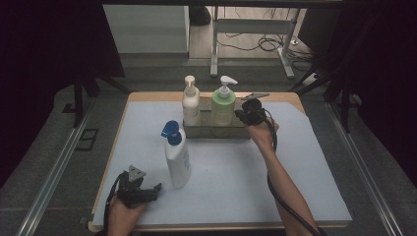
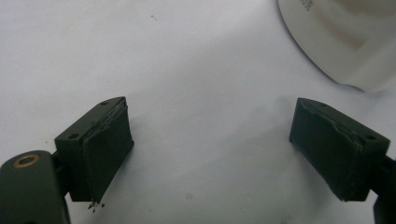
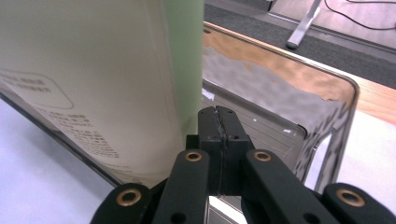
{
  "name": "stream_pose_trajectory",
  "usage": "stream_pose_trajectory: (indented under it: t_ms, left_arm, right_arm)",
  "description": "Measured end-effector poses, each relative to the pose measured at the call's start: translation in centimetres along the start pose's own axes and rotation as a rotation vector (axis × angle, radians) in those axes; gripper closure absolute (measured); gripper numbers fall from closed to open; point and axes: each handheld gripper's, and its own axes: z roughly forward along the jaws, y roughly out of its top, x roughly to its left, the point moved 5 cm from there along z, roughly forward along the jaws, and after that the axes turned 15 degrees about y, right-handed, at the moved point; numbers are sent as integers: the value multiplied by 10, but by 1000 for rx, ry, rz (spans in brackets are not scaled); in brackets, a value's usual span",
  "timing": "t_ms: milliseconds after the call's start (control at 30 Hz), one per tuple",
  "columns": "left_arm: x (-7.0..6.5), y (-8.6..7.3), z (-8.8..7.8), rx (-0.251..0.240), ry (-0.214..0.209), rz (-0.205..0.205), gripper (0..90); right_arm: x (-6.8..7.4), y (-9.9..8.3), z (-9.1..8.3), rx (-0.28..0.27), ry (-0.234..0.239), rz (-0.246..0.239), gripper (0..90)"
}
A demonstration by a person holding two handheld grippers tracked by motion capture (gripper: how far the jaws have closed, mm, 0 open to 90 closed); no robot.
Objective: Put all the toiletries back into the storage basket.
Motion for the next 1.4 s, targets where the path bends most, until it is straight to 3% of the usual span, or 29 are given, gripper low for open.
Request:
stream_pose_trajectory:
  t_ms: [200, 467, 933, 1400]
  left_arm:
    - [0, 0, 0, 0, 0, 0, 124]
    - [0, 0, 0, 0, 0, -1, 124]
    - [0, 0, 0, 1, -1, -2, 124]
    - [0, 0, 0, 1, 0, 0, 124]
  right_arm:
    - [-1, -1, 8, 0, -14, 58, 892]
    - [-3, -3, 17, 9, -13, 98, 893]
    - [-2, -6, 25, 14, 8, 123, 893]
    - [12, -2, 36, 17, 38, 126, 892]
